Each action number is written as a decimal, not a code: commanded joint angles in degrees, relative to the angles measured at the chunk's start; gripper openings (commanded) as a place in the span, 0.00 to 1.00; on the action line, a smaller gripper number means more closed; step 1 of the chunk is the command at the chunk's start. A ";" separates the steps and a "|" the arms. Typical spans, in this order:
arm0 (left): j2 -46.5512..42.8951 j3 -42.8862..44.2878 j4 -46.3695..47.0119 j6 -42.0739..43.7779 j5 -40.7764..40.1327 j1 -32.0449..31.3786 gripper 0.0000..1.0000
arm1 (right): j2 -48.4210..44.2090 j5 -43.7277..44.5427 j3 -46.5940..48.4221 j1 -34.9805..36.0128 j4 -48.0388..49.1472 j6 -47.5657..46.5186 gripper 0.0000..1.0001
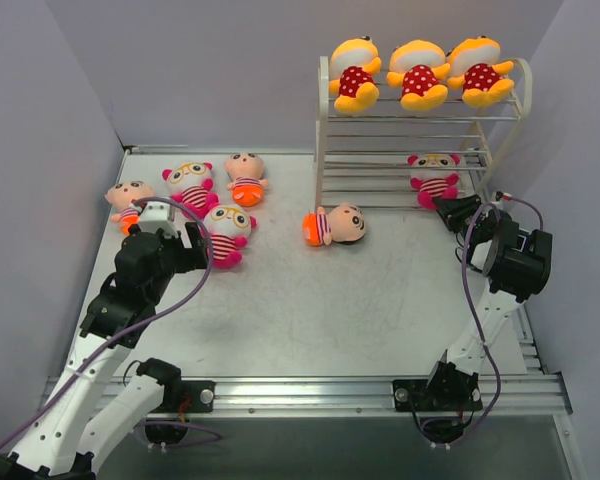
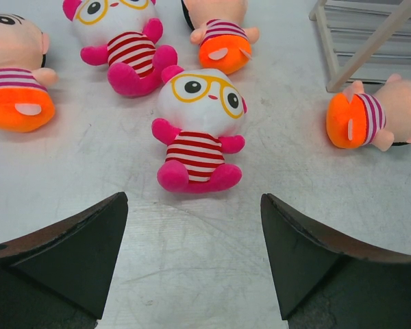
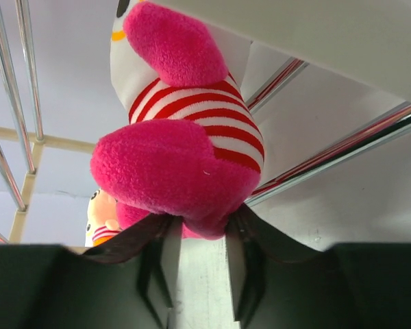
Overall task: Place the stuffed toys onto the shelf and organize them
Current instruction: Place the stuffed toy onto shelf
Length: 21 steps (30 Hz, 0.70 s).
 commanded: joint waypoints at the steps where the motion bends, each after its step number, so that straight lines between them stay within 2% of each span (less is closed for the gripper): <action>1: -0.74 0.05 0.61 0.55 -0.07 -0.26 0.87 | -3.21 0.31 0.41 0.13 10.46 0.56 0.27; 2: -0.92 -0.04 0.61 0.55 -0.07 -0.26 0.87 | -2.95 0.22 0.50 0.13 10.90 1.18 0.21; 5: -1.00 0.05 0.61 0.55 -0.07 -0.26 0.87 | -1.98 0.13 1.20 0.22 13.53 3.63 0.10; 10: -1.09 -0.04 0.52 0.55 -0.16 -0.26 0.87 | -1.36 0.48 2.43 0.65 14.68 4.61 0.00; 21: -0.92 0.05 0.43 0.55 -0.16 -0.26 0.87 | -0.66 0.48 5.25 0.92 11.87 3.39 0.00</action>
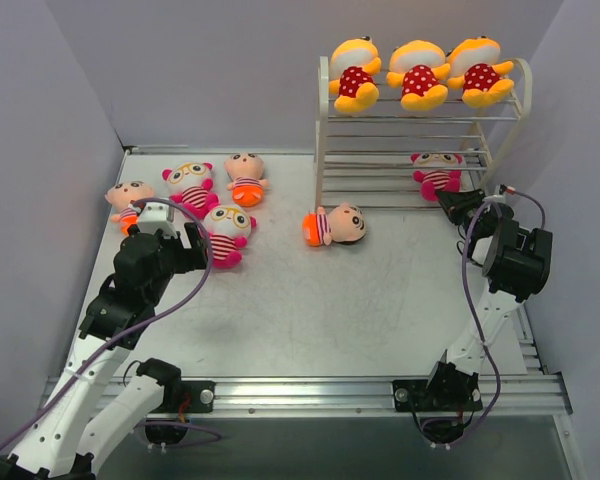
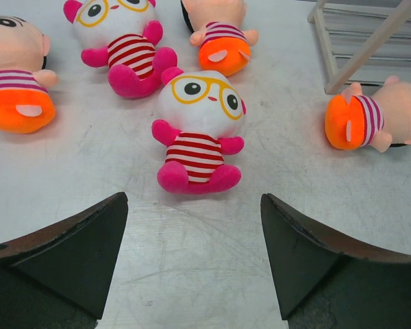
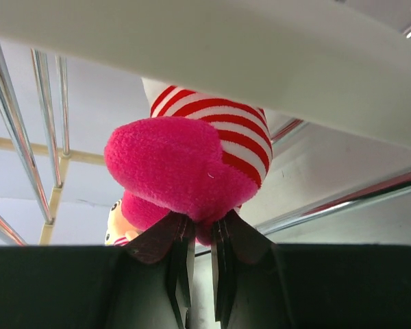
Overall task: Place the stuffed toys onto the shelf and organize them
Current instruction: Place the stuffed toy onto shelf
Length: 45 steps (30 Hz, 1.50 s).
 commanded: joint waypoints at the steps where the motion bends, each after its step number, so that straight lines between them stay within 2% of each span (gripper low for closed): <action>1: -0.39 0.05 0.52 0.55 -0.16 -0.26 0.87 | -0.57 0.26 2.08 0.48 11.59 -0.84 0.00; 11: -0.31 0.05 0.52 0.55 -0.07 -0.26 0.87 | 1.36 0.44 1.11 -0.31 12.46 -0.13 0.11; 18: -0.66 -0.04 0.52 0.55 -0.07 -0.26 0.87 | 0.66 0.18 -0.03 -0.84 13.08 0.04 0.30; 30: -0.92 -0.04 0.52 0.55 0.02 -0.26 0.87 | -0.92 0.62 -2.05 -1.10 14.31 0.83 0.52; 35: -1.10 -0.04 0.43 0.55 0.11 -0.35 0.87 | -1.89 0.70 -2.75 -1.10 15.10 1.36 0.57; 45: -1.54 -0.13 0.52 0.46 0.02 -0.35 0.87 | -4.79 1.93 -3.81 -1.28 12.20 -0.65 0.57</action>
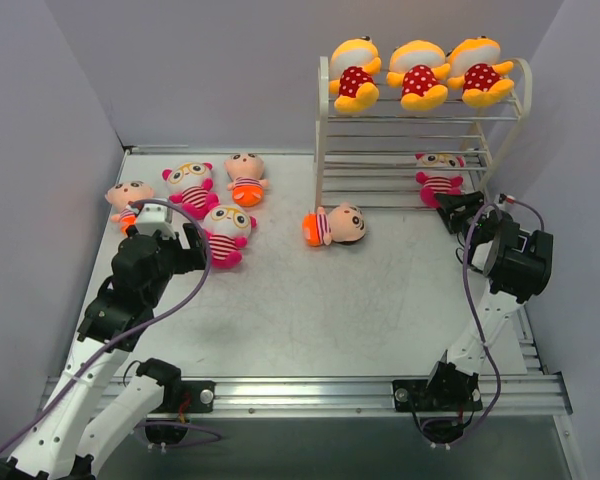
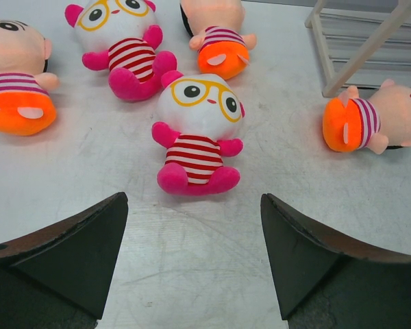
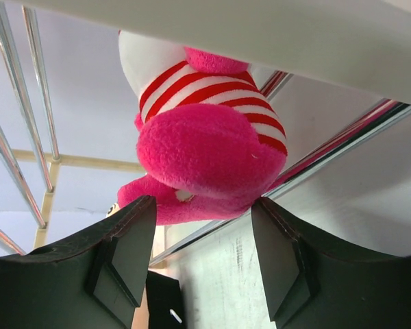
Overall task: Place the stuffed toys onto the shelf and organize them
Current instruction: Place the stuffed toy onto shelf
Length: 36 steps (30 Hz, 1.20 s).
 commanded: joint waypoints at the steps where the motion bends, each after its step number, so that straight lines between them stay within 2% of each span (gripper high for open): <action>1: -0.79 -0.02 0.43 0.46 0.00 -0.35 0.87 | -4.96 0.93 -0.90 -0.53 11.83 -2.10 0.57; 11: -0.97 -0.02 0.26 0.46 -0.09 -0.35 0.87 | -7.34 2.51 0.59 -0.89 4.10 -7.11 0.55; 28: -0.88 -0.10 0.26 0.46 -0.09 -0.35 0.87 | -4.53 2.51 3.67 -0.27 2.07 -7.46 0.54; 36: -0.88 -0.11 0.34 0.46 -0.09 -0.35 0.87 | -4.00 3.04 3.58 0.26 -2.06 -10.10 0.54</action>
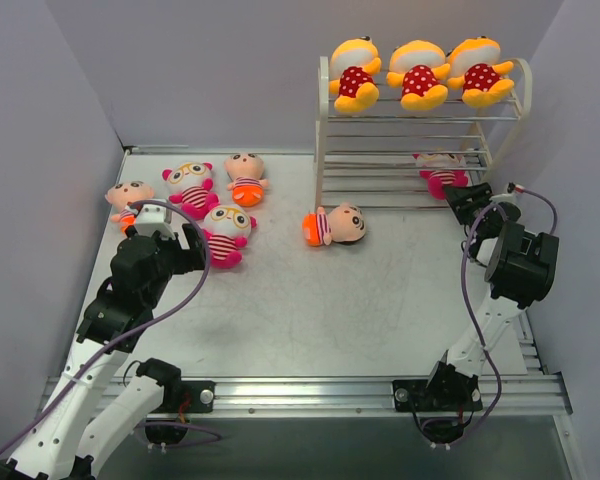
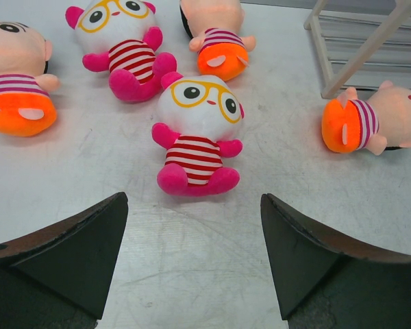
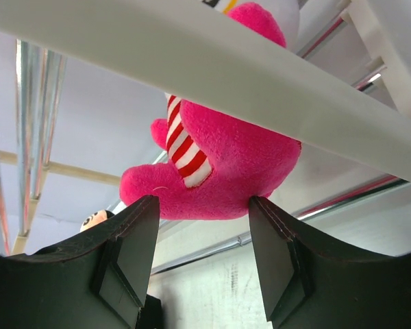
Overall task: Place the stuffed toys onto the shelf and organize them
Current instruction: Place the stuffed toy onto shelf
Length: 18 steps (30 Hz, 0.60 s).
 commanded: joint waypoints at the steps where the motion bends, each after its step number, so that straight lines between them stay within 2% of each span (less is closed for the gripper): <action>1: -0.42 -0.08 0.26 0.46 -0.09 -0.35 0.87 | 0.28 0.46 1.79 0.54 -0.01 -2.52 0.54; 18: -0.60 -0.08 0.35 0.37 -0.09 -0.35 0.87 | -1.38 0.90 -0.06 1.33 -1.24 -3.92 0.54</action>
